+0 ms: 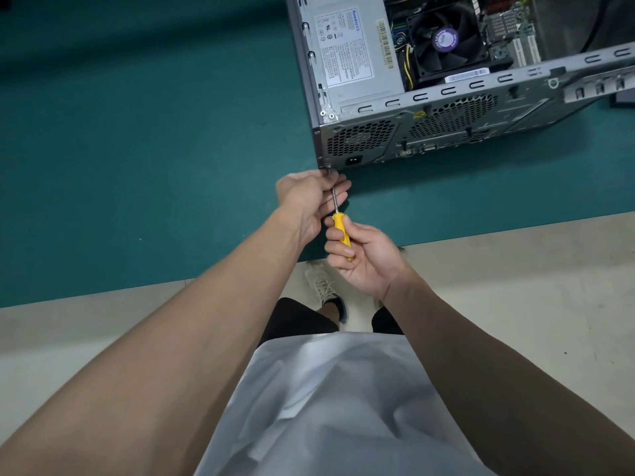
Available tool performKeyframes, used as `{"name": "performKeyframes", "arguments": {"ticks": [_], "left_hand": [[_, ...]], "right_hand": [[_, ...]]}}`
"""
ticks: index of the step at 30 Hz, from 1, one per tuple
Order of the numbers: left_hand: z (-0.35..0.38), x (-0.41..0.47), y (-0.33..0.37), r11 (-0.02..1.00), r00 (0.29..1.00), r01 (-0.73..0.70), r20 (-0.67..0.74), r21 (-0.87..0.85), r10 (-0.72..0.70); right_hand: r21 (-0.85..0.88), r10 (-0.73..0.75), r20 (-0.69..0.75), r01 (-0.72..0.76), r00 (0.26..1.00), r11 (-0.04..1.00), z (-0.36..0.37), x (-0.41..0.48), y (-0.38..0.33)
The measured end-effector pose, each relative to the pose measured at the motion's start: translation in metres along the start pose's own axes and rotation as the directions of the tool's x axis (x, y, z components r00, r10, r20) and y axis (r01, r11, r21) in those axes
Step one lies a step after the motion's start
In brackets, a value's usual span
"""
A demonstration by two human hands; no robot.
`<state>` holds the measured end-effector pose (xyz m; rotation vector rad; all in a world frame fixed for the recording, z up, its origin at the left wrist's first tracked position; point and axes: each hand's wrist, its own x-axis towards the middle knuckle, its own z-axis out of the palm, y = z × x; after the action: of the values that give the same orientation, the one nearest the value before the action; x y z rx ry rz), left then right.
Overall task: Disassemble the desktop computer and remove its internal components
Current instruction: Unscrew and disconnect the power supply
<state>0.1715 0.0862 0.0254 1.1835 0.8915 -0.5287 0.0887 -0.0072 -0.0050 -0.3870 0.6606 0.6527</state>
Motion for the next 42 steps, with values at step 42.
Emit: {"name": "performKeyframes", "arguments": {"ticks": [42], "left_hand": [[0.008, -0.001, -0.004, 0.94, 0.979, -0.123, -0.119, 0.319, 0.168]], "right_hand": [[-0.877, -0.338, -0.338, -0.164, 0.878, 0.452, 0.032, -0.022, -0.008]]}}
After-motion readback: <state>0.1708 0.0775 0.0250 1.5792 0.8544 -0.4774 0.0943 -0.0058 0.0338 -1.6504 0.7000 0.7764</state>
